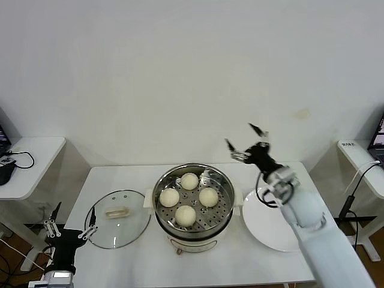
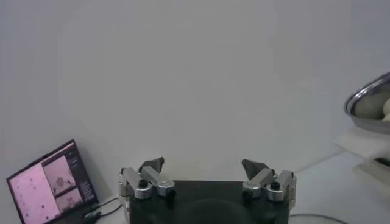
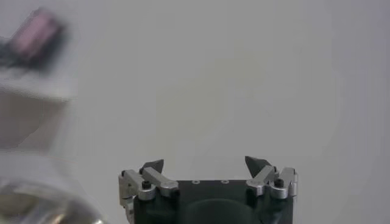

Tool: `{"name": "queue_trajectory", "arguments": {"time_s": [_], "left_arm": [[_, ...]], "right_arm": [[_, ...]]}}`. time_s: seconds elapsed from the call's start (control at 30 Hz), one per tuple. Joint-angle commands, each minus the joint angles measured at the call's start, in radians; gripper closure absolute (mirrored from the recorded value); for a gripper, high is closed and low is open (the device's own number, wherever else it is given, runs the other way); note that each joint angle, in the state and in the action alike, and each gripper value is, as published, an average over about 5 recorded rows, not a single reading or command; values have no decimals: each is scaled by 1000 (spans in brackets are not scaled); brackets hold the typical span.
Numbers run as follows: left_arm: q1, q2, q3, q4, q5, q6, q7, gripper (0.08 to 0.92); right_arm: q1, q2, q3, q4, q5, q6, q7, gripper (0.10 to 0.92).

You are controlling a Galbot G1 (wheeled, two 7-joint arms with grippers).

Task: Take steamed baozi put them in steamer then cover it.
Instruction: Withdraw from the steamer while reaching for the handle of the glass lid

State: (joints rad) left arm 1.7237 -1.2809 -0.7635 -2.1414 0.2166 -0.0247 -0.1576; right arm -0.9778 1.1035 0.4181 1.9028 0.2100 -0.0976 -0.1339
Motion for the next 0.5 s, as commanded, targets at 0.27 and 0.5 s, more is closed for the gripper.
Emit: {"name": "queue_trajectory", "arguments": {"time_s": [0.27, 0.5], "left_arm": [[-37, 132, -33, 241, 870, -79, -31, 177], [-72, 182, 31, 307, 1018, -96, -29, 177]], "right_arm": [[-605, 325, 580, 74, -19, 178, -15, 202], [-639, 381, 592, 105, -35, 184, -5, 203]]}}
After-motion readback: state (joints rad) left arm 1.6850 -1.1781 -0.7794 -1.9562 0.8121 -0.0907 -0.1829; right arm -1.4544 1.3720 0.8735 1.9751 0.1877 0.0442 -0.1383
